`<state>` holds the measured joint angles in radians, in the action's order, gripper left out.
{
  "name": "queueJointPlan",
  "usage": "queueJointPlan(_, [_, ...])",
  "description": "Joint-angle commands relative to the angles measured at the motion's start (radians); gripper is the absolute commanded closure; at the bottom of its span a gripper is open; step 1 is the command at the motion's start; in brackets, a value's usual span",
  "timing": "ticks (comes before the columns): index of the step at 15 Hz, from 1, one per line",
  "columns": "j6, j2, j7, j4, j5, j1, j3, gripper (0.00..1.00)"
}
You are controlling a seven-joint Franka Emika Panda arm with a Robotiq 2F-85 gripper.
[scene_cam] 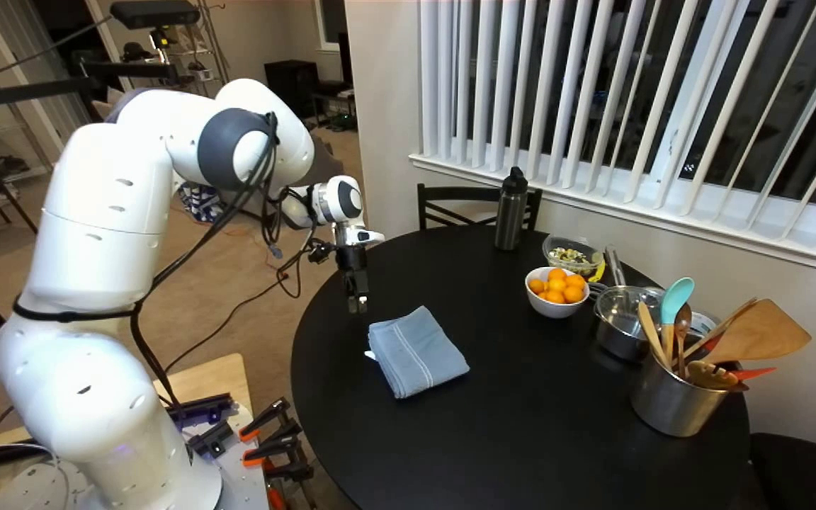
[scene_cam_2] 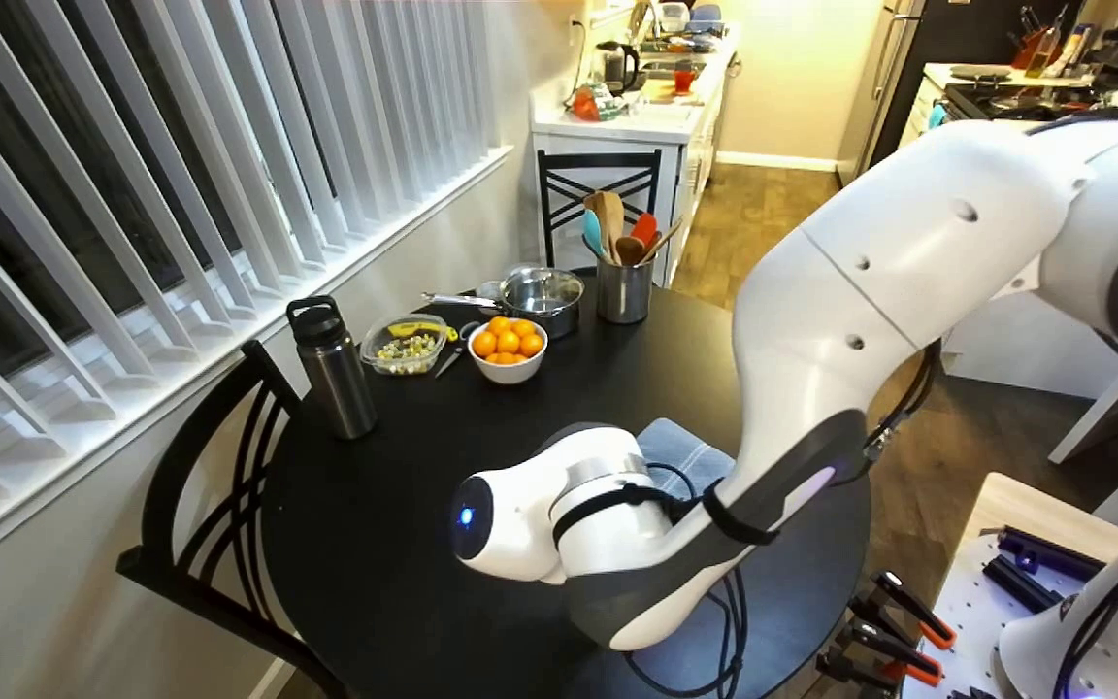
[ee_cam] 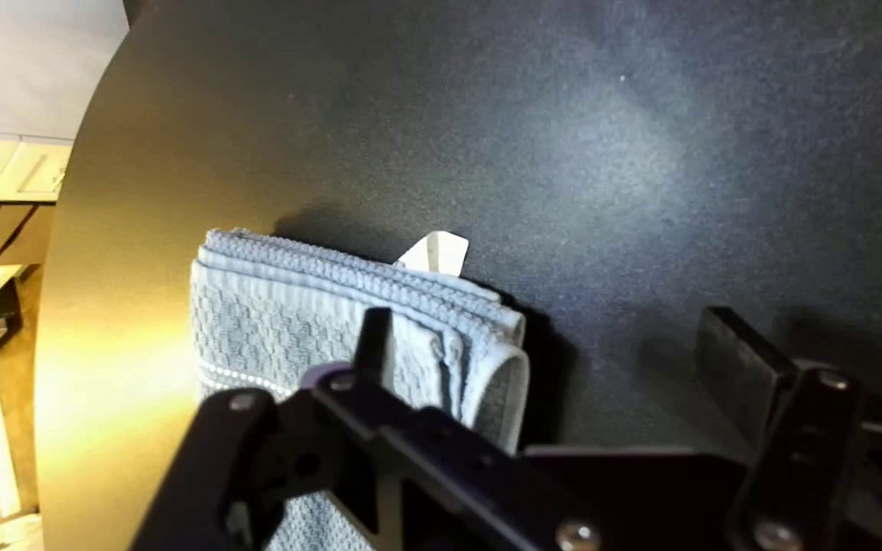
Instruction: Unfold the blue towel from left to right.
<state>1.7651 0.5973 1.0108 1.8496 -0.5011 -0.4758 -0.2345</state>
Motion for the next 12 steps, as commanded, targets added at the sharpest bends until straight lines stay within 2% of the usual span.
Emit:
queueJointPlan(1, [-0.086,0.097,0.016,-0.131,0.025,-0.053,0.059,0.00])
queueJointPlan(5, [-0.116,0.124,-0.005,-0.177,-0.017,-0.076,0.103,0.00])
queueJointPlan(12, [-0.102,0.156,-0.027,-0.212,-0.069,-0.062,0.159,0.00])
